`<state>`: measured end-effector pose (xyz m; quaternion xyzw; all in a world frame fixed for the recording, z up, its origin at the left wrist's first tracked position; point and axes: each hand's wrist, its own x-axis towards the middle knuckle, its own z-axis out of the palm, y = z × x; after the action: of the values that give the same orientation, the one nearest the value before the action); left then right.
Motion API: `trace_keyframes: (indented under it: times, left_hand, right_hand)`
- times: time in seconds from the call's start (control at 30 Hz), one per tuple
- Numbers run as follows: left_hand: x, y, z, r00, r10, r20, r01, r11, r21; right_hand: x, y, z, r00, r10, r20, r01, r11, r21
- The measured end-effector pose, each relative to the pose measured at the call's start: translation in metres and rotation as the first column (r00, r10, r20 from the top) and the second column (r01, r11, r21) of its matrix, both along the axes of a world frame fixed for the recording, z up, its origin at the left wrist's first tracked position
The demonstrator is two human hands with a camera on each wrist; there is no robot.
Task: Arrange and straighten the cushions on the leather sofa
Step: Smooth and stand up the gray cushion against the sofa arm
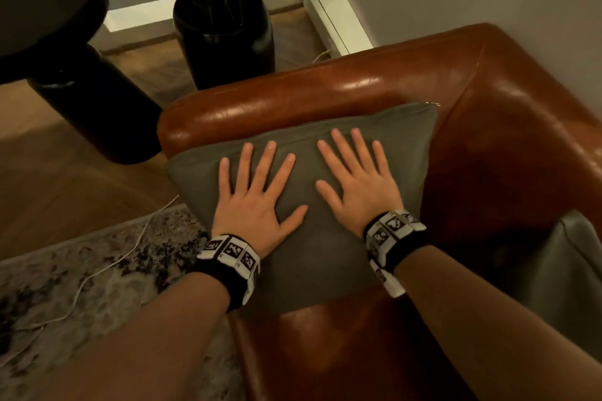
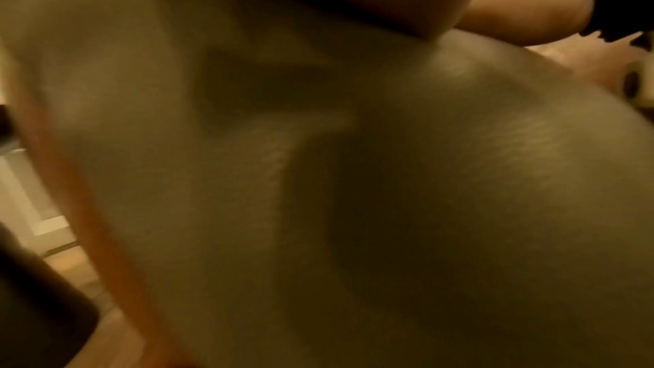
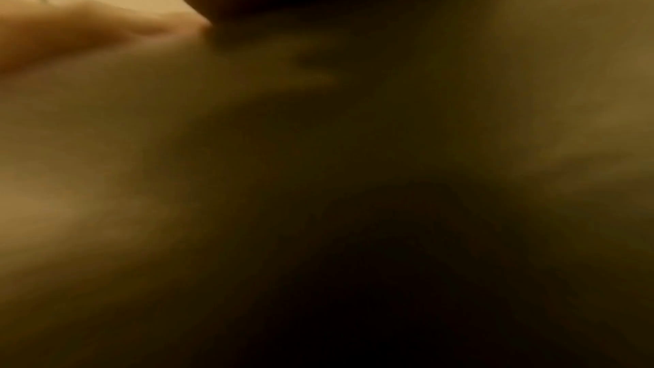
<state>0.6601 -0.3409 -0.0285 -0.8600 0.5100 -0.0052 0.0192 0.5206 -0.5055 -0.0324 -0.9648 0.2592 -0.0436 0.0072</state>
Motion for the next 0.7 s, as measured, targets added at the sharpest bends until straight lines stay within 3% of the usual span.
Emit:
trace_keyframes:
  times: [0.1,0.23,0.4,0.43,0.5,0.57,0.63,0.7]
  left_hand:
    - [0.015,0.011,0.000,0.994,0.104,-0.023,-0.105,0.993,-0.046]
    - [0.020,0.014,0.001,0.989,0.130,-0.068,-0.134,0.988,-0.071]
    - [0.009,0.011,0.013,0.967,0.222,-0.122,-0.237,0.963,-0.125]
    - [0.005,0.005,0.018,0.970,0.210,-0.120,-0.225,0.965,-0.135]
    - [-0.003,-0.009,0.020,0.990,0.109,-0.088,-0.120,0.984,-0.128]
    - [-0.001,-0.015,0.017,0.995,0.052,-0.080,-0.058,0.996,-0.074]
    - [0.013,-0.005,0.011,0.996,0.075,-0.048,-0.077,0.996,-0.041]
    - [0.029,0.012,0.006,0.997,0.080,-0.012,-0.081,0.995,-0.050]
  right_hand:
    - [-0.006,-0.034,-0.001,0.985,-0.170,0.001,0.170,0.985,0.030]
    - [-0.020,-0.064,0.001,0.967,-0.242,-0.077,0.247,0.967,0.059]
    - [-0.023,-0.061,0.013,0.917,-0.389,-0.092,0.397,0.912,0.098]
    - [-0.016,-0.047,0.019,0.935,-0.350,-0.051,0.353,0.932,0.086]
    - [0.003,-0.004,0.025,0.997,-0.075,-0.018,0.076,0.996,0.048]
    - [0.019,0.027,0.018,0.981,0.182,-0.060,-0.180,0.983,0.039]
    - [0.022,0.017,0.015,0.976,0.196,-0.092,-0.191,0.980,0.054]
    - [0.012,-0.017,0.013,0.990,0.096,-0.105,-0.093,0.995,0.028]
